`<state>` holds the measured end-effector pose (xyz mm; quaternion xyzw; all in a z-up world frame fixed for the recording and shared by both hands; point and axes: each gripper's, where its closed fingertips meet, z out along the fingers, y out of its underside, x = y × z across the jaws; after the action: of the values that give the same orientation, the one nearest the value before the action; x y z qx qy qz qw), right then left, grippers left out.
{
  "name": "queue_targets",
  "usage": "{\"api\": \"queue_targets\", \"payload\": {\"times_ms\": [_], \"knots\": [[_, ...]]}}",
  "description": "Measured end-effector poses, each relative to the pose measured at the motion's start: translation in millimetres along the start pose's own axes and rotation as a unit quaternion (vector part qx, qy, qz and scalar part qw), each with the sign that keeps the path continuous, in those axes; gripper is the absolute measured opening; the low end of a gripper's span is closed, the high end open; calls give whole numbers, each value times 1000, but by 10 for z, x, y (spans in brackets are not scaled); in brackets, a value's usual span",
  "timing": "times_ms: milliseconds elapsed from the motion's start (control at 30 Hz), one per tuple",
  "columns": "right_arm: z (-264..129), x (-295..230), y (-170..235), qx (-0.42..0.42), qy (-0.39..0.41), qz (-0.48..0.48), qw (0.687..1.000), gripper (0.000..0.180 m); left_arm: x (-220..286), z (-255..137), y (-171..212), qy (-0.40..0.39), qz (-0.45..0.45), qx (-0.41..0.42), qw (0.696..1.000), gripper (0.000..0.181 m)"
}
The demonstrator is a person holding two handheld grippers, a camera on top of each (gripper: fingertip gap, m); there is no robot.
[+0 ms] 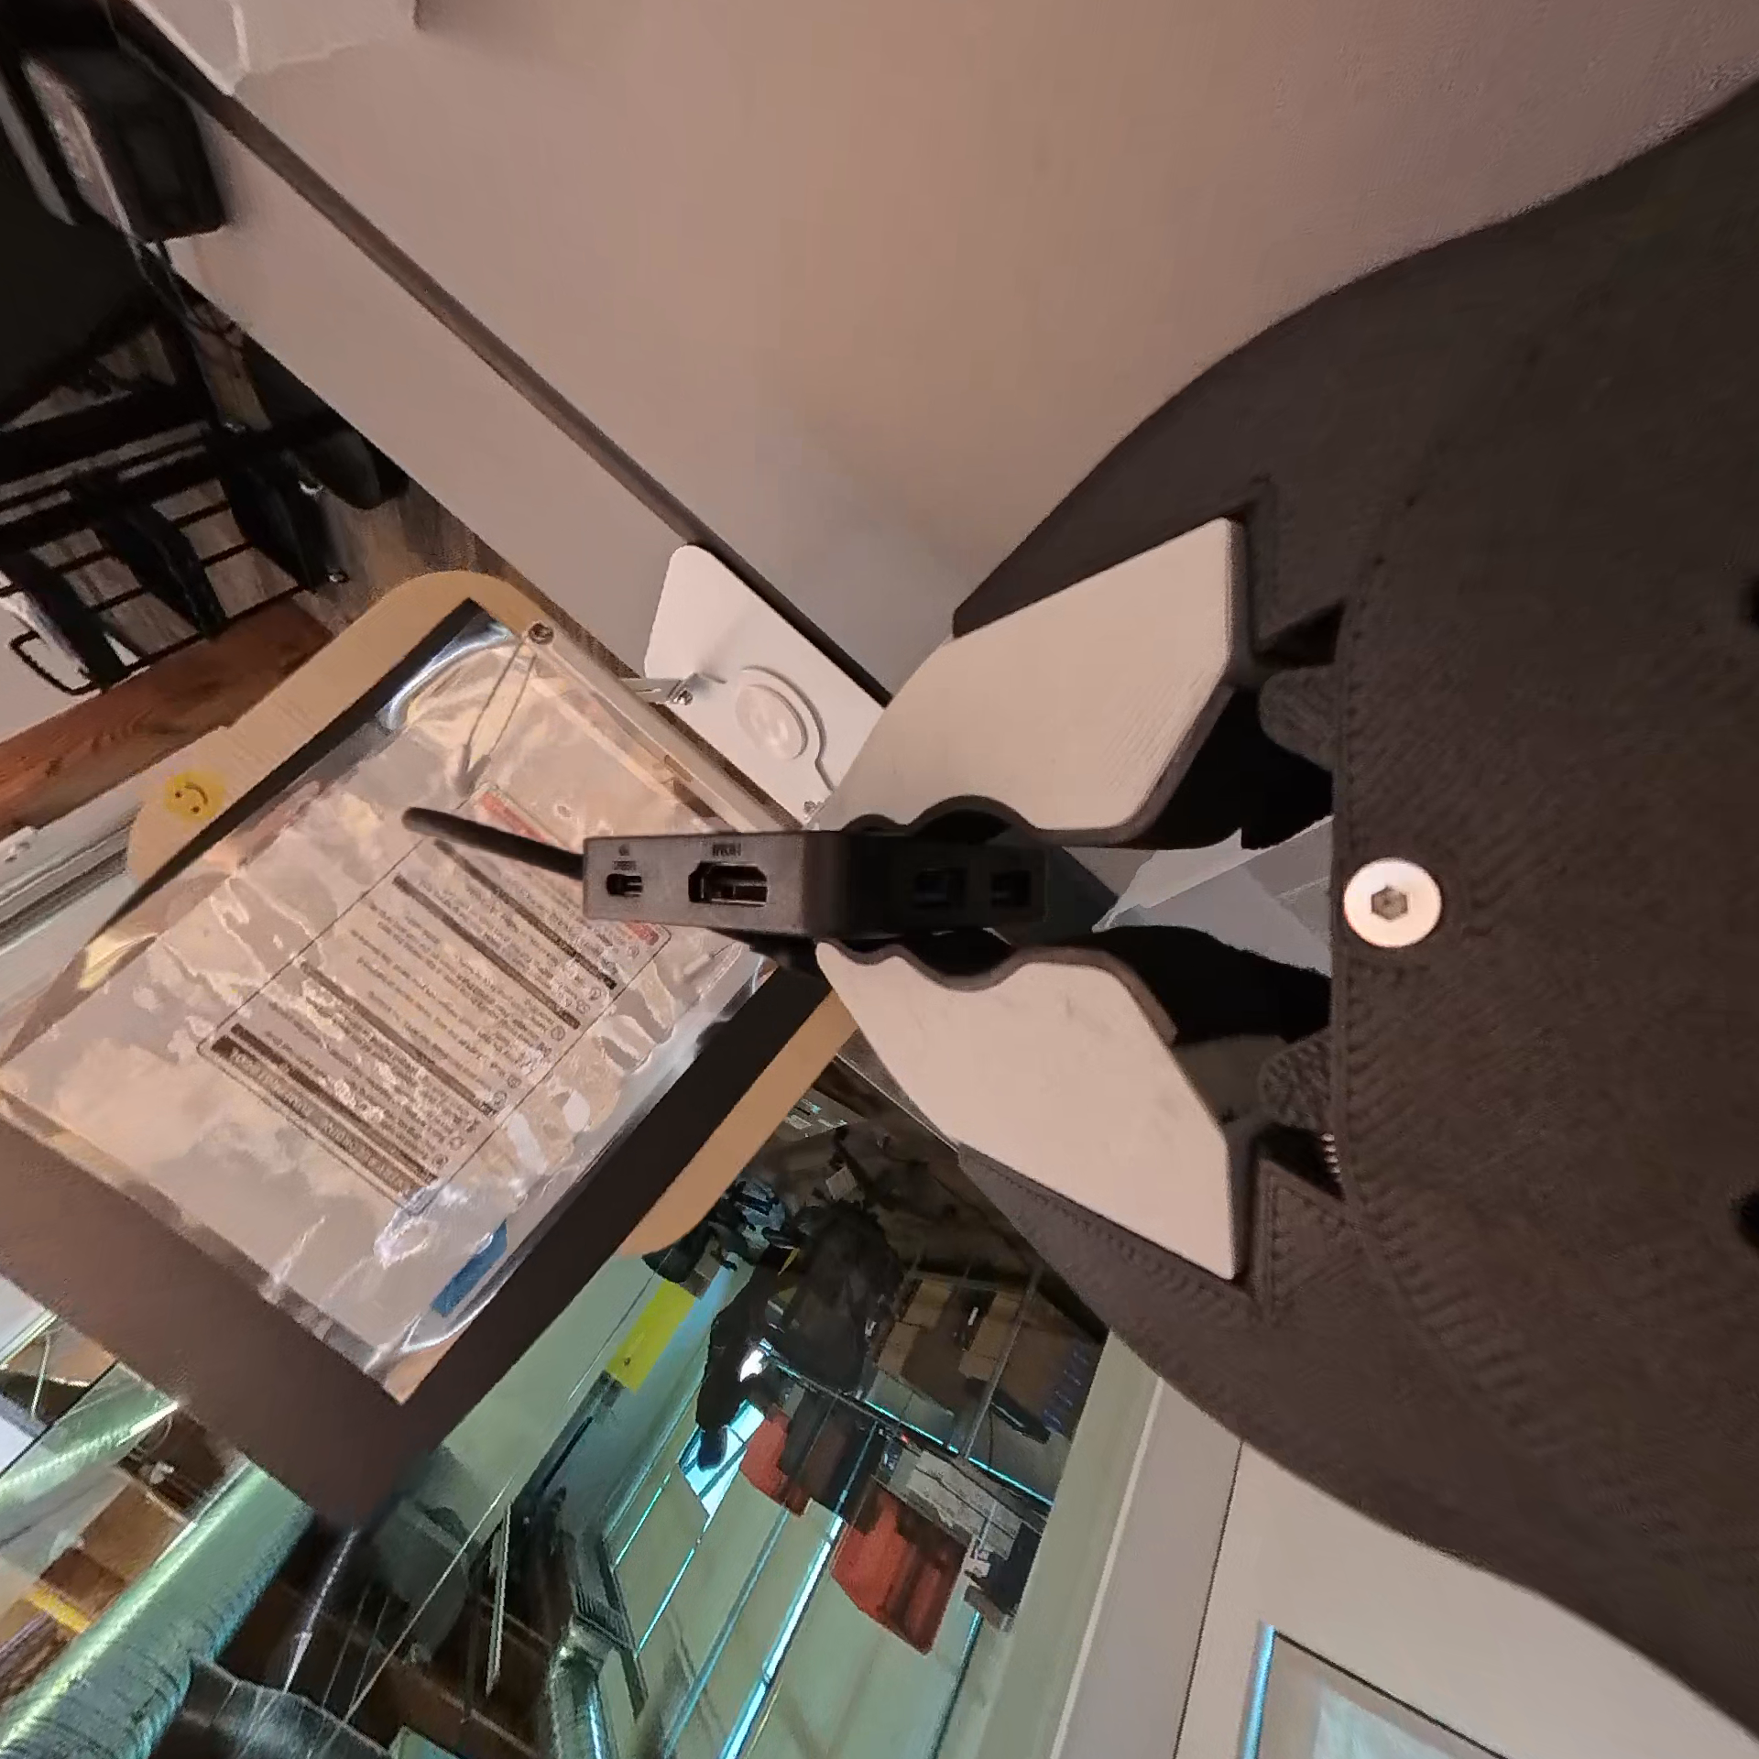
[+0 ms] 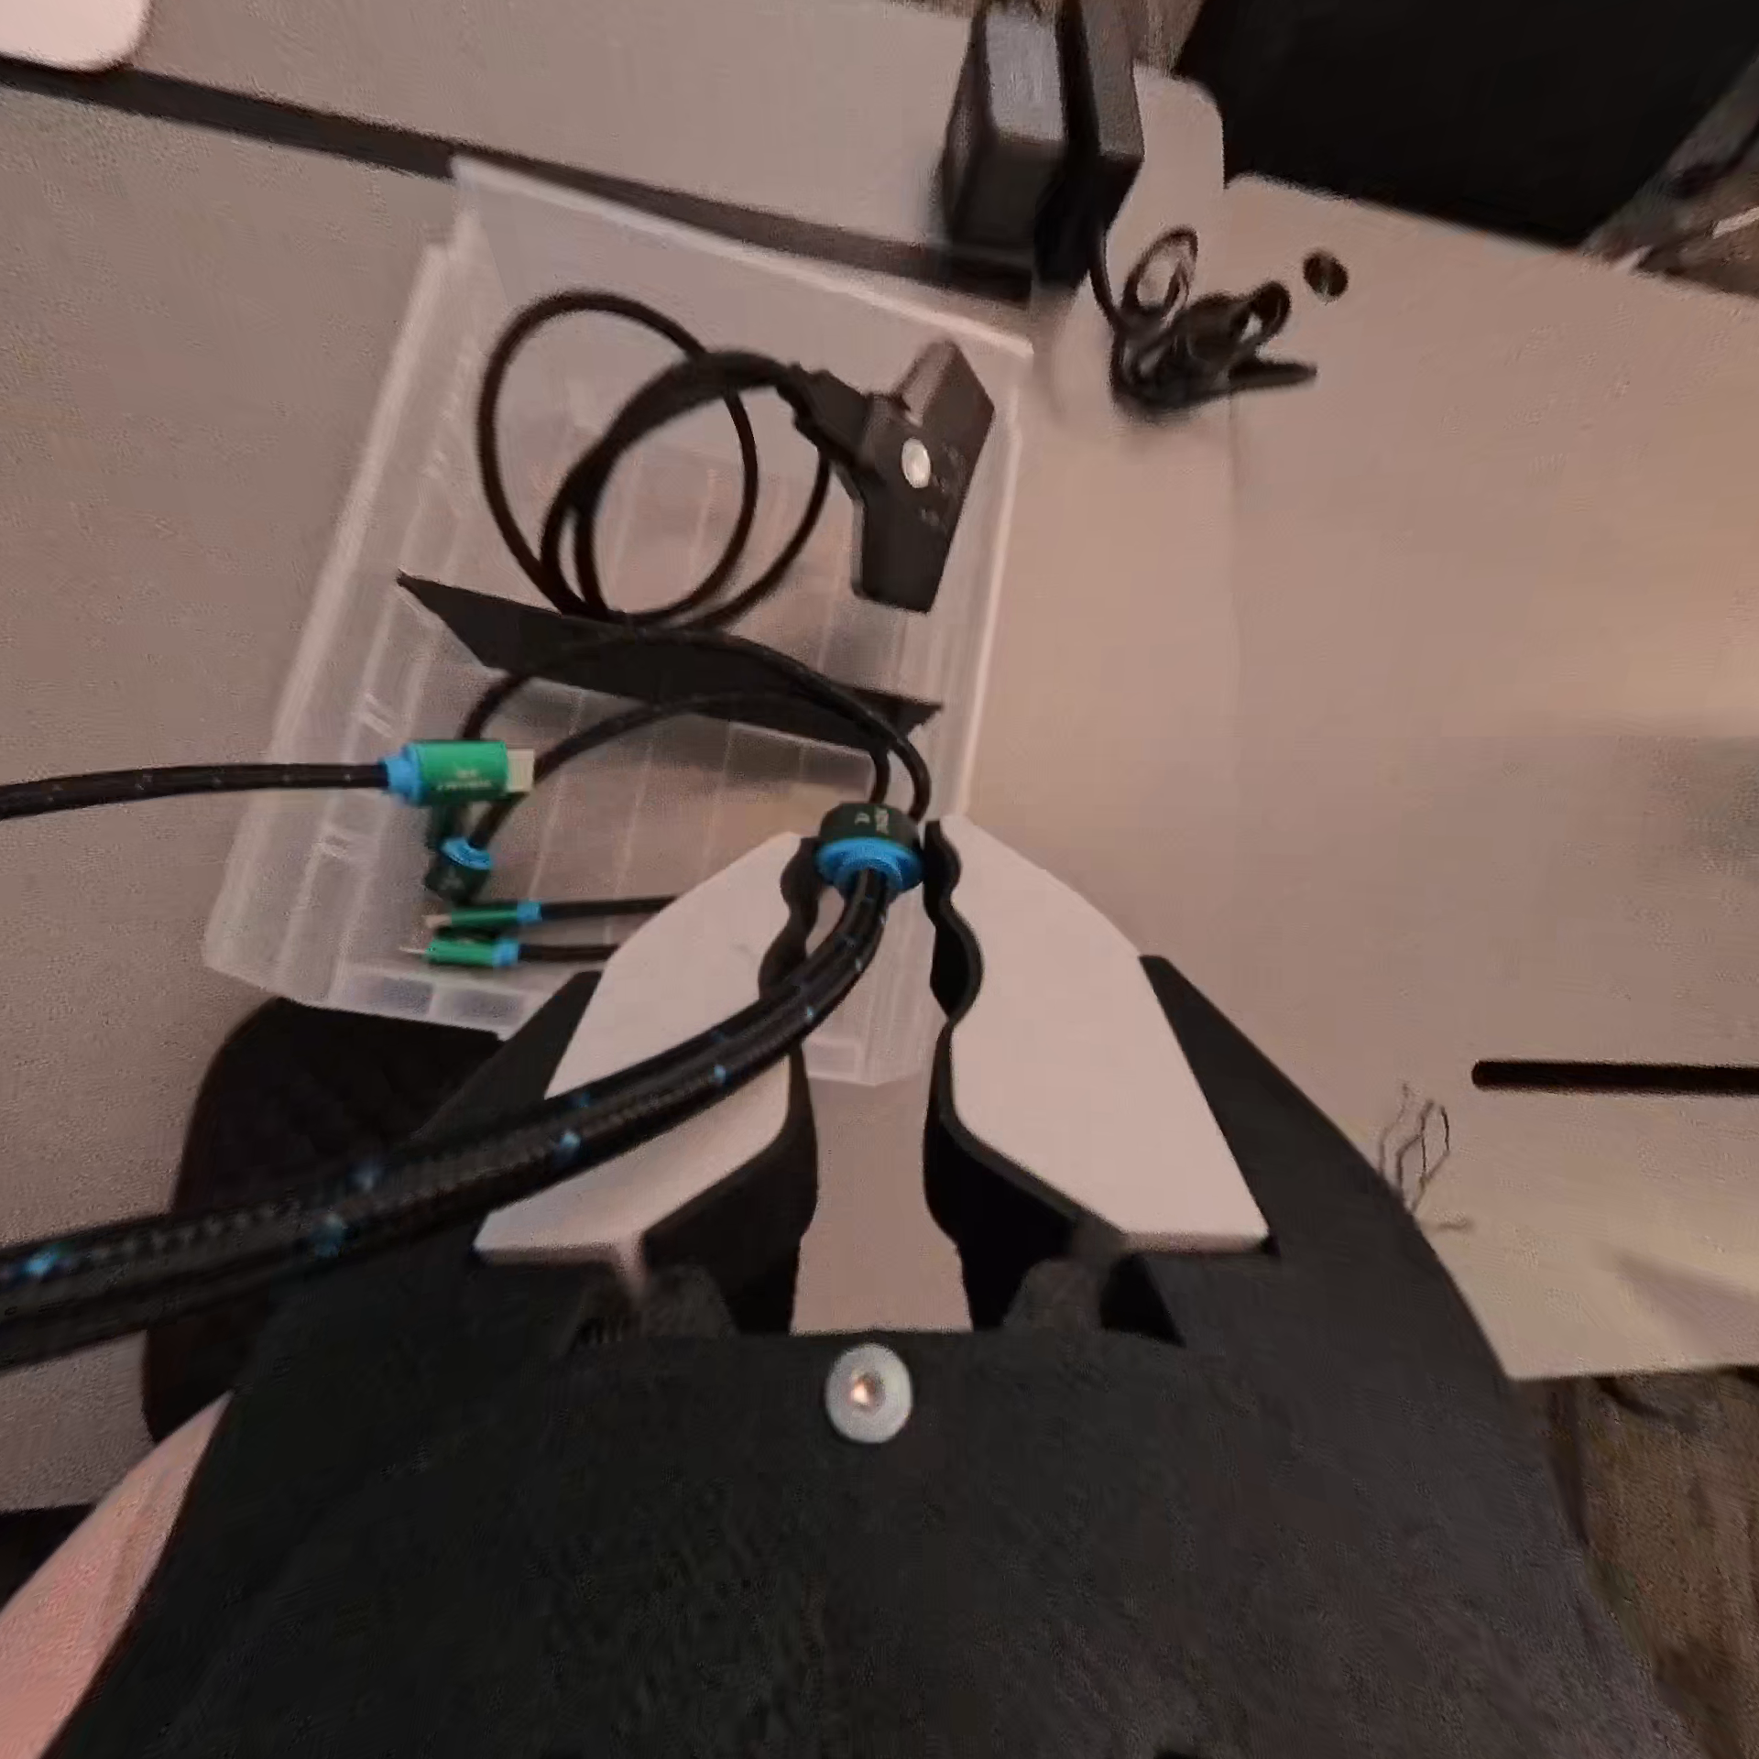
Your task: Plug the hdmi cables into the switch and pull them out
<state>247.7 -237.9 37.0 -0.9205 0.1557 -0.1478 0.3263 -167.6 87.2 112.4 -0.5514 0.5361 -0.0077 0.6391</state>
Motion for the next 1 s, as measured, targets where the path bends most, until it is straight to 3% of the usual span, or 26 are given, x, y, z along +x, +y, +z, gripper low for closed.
{"api": "queue_targets", "payload": {"times_ms": [100,233,467,767,933,1000], "knots": [[273,299,246,-76,52,-5,996,22,86,15,-11,12,9,-6,1000,14],[497,279,360,-135,60,-64,987,22,169,36,9,26,21,-18,999,14],[356,-12,526,-174,26,-117,977,22,191,36,49,34,29,-29,999,14],[1173,-119,681,-274,-58,-129,951,23,255,16,38,40,39,-35,998,14],[1325,-326,701,-286,-120,-98,946,24,280,34,53,44,40,-40,997,14],[1293,-244,701,-288,-96,-86,949,26,296,36,56,46,41,-42,997,14]]}}
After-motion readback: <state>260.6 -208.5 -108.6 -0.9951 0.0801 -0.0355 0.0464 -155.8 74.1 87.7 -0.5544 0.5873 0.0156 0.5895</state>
